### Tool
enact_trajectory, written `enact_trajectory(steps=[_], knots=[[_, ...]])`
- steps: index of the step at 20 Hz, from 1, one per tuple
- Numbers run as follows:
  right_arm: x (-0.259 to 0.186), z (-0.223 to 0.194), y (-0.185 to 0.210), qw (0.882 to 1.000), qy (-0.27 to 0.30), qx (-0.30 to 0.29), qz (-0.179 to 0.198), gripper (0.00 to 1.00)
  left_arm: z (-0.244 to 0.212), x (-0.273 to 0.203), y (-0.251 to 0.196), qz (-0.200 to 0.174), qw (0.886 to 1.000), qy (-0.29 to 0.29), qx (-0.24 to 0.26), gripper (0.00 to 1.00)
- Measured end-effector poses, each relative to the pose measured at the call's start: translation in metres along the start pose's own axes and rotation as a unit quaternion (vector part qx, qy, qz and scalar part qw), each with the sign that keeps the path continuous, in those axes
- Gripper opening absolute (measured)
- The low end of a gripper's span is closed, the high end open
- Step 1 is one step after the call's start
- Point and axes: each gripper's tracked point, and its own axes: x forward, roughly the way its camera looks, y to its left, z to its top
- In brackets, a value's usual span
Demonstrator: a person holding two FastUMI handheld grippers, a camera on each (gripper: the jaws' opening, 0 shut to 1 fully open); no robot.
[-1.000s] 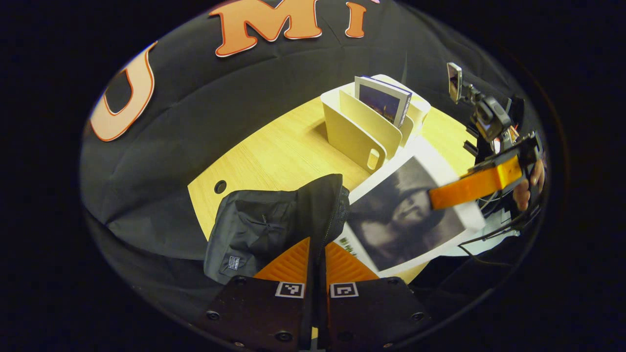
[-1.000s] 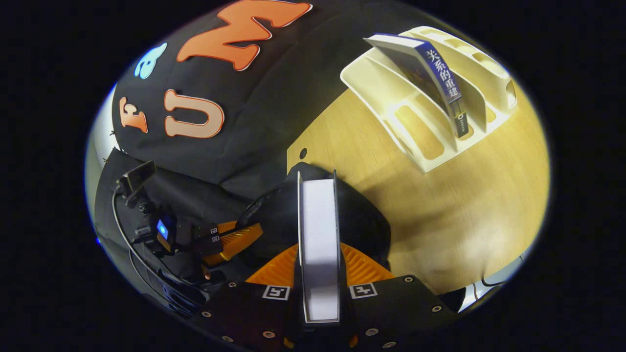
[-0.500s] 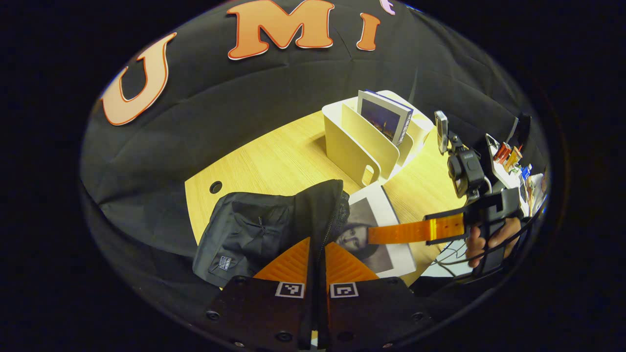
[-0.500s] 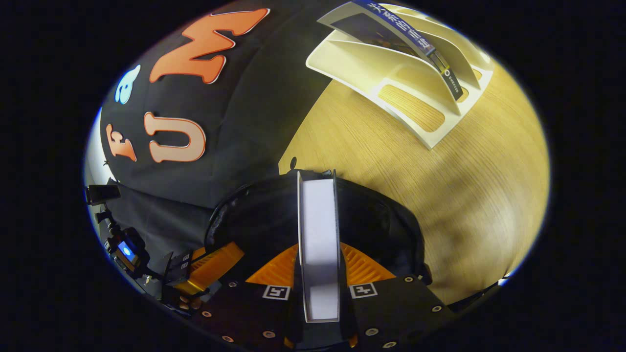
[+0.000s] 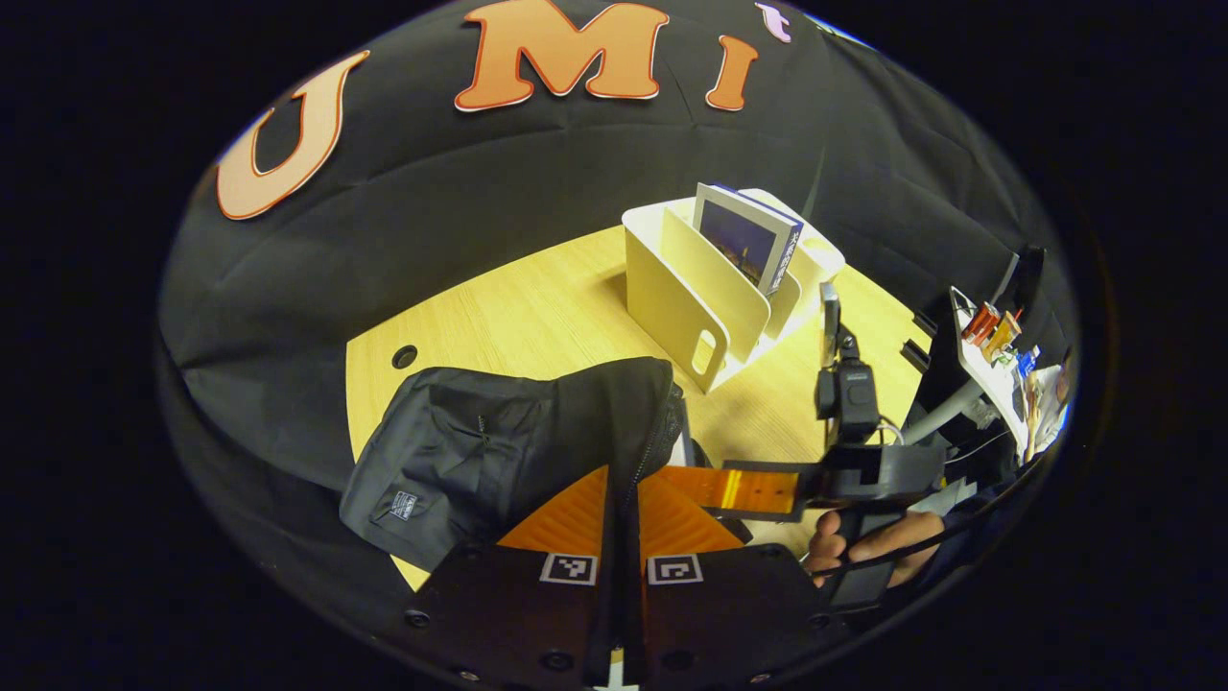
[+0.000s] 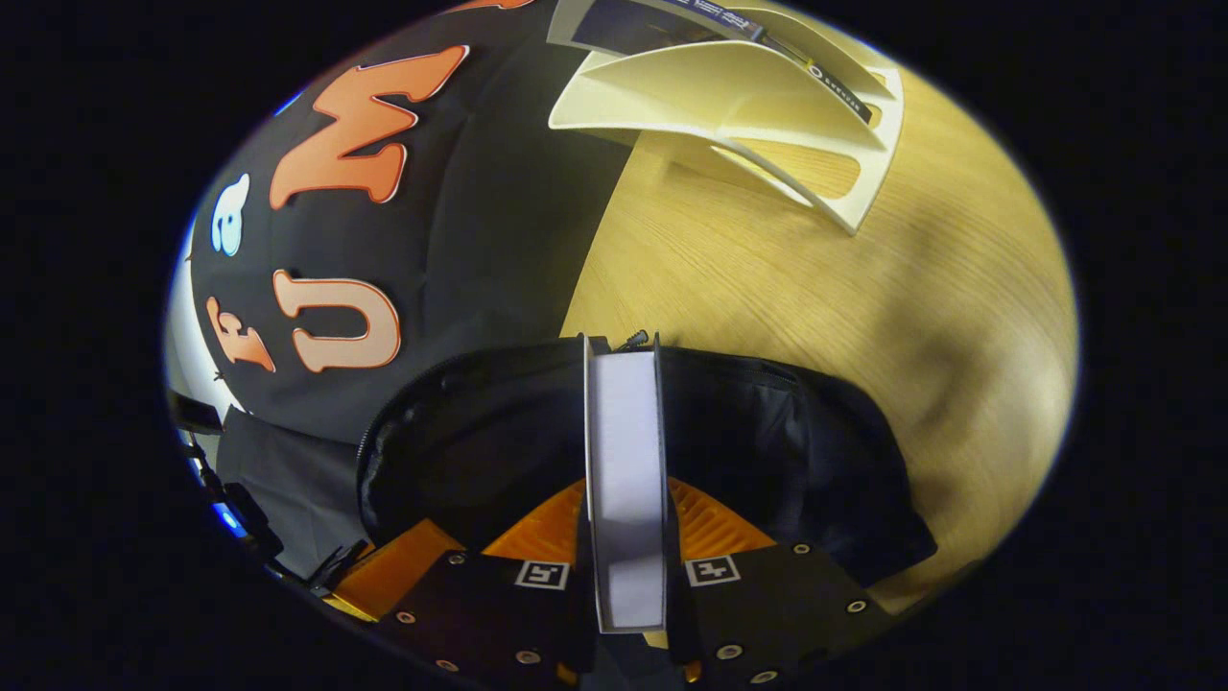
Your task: Open the schoolbag, grab two books from the bookshelf and put them into the schoolbag.
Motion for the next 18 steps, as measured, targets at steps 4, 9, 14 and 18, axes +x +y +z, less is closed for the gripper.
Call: enact_trajectory(steps=[4, 9, 14, 18], knots=[[0.011, -0.023, -0.004, 0.998, 0.053, 0.011, -0.013, 0.23, -0.001, -0.001, 0.009, 0.008, 1.0, -0.003, 0.008, 0.05], [0.005, -0.052, -0.038, 0.982, 0.155, -0.062, -0.09, 0.54, -0.007, 0.0, 0.023, 0.012, 1.0, -0.004, 0.006, 0.05], [-0.021, -0.046, -0.046, 0.961, 0.191, -0.143, -0.143, 0.59, -0.011, 0.002, 0.024, 0.0, 1.0, 0.001, 0.01, 0.05], [-0.051, -0.014, -0.044, 0.949, 0.171, -0.203, -0.17, 0.98, -0.016, 0.007, 0.022, -0.013, 1.0, 0.004, 0.026, 0.05]])
